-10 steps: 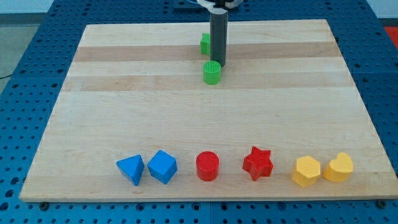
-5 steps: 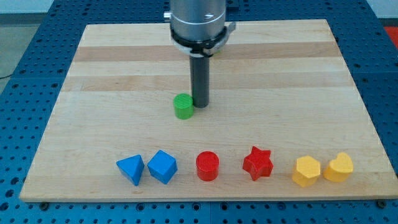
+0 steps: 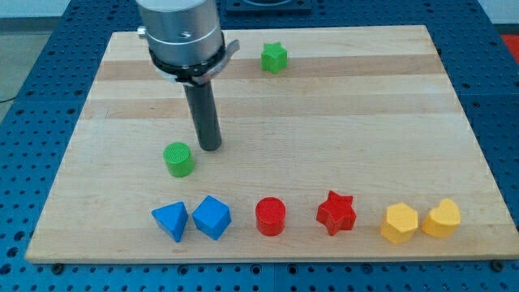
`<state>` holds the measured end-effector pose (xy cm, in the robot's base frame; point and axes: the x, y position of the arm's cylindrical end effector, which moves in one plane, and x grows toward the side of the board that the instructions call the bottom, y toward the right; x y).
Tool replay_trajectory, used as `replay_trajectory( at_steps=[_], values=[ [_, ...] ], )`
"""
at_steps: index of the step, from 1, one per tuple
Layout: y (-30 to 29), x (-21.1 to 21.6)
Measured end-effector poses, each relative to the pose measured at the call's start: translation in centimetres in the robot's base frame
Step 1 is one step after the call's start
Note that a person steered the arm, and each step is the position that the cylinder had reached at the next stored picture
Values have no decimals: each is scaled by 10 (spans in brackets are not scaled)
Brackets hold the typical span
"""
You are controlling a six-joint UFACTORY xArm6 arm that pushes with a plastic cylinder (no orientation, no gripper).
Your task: Slide green circle closer to blue traingle
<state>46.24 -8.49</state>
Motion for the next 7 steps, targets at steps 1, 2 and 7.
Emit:
replay_trajectory(
  at_steps=[1, 2, 7],
  values=[
    [-26, 4],
    [-63, 9],
    [-147, 86]
  ],
)
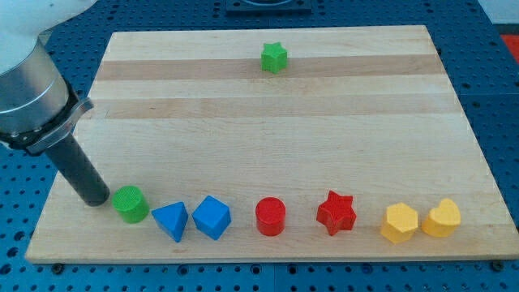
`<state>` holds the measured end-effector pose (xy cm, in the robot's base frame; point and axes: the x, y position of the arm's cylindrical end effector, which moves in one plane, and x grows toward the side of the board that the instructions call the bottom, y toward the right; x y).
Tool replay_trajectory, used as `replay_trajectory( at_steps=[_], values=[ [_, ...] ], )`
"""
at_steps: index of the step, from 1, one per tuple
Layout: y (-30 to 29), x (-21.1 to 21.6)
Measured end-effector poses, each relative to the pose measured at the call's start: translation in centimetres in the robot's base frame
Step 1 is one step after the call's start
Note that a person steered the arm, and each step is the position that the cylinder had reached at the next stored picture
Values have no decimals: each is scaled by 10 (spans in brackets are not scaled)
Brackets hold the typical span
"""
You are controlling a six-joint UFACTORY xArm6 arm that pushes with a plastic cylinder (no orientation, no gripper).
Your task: Slide green circle closer to blue traingle
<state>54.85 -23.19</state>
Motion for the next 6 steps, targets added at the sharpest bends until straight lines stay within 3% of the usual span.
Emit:
replay_trajectory(
  at_steps=[1, 3, 6],
  values=[
    [-20, -18],
    [20, -30],
    [27, 1]
  ],
)
